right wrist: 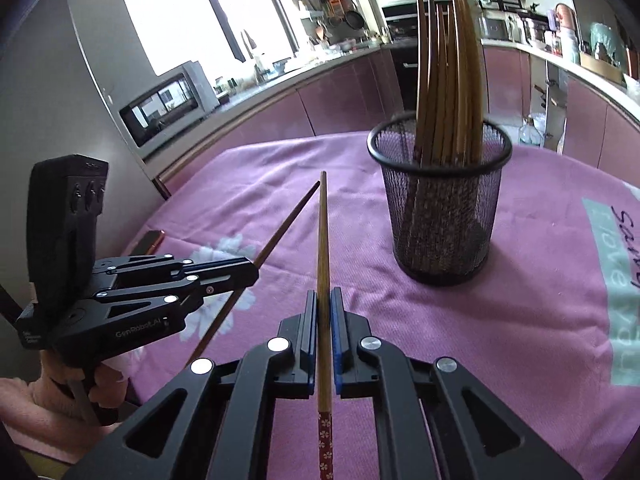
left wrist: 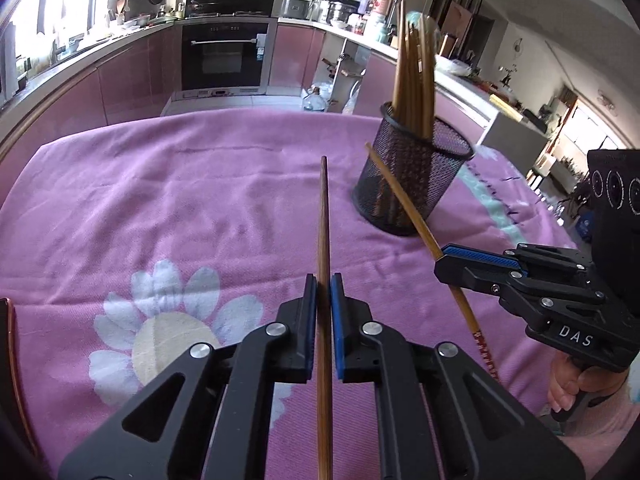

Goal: Organize utensils
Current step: 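Carry the chopstick upright with the right gripper over the mesh cup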

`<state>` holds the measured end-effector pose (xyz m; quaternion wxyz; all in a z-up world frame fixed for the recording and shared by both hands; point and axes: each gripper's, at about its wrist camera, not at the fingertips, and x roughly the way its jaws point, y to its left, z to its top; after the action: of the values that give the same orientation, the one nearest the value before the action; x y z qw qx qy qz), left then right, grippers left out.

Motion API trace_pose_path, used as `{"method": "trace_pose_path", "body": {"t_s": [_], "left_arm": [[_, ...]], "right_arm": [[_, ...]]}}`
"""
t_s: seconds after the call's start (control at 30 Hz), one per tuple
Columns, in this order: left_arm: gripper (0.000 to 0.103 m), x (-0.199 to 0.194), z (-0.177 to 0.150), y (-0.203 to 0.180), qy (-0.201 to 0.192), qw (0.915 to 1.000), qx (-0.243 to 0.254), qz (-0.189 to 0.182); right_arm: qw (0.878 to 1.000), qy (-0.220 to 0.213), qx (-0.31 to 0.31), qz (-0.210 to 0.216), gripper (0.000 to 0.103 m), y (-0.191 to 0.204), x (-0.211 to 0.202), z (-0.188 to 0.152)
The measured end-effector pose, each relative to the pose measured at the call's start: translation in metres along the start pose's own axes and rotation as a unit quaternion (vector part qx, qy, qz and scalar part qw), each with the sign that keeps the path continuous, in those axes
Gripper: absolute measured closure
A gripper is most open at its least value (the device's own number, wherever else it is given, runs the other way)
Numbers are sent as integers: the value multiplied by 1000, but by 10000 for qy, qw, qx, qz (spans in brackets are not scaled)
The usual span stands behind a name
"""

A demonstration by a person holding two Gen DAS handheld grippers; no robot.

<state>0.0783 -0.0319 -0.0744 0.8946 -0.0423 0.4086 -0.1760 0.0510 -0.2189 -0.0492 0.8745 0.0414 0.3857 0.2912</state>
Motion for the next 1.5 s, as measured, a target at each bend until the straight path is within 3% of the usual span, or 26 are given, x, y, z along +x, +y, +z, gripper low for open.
{"method": "trace_pose_path", "body": {"t_s": [0.9,1.5], "left_arm": [[95,-60,28,-27,-771,9931,242,-854],[95,-86,65,-38,-1337,9860,258,-959]], "right_arm": [[9950,-977,-35,-205,98,-9,-55,22],[9885,-1475,-107,-329,98,-17,-80,48]]}}
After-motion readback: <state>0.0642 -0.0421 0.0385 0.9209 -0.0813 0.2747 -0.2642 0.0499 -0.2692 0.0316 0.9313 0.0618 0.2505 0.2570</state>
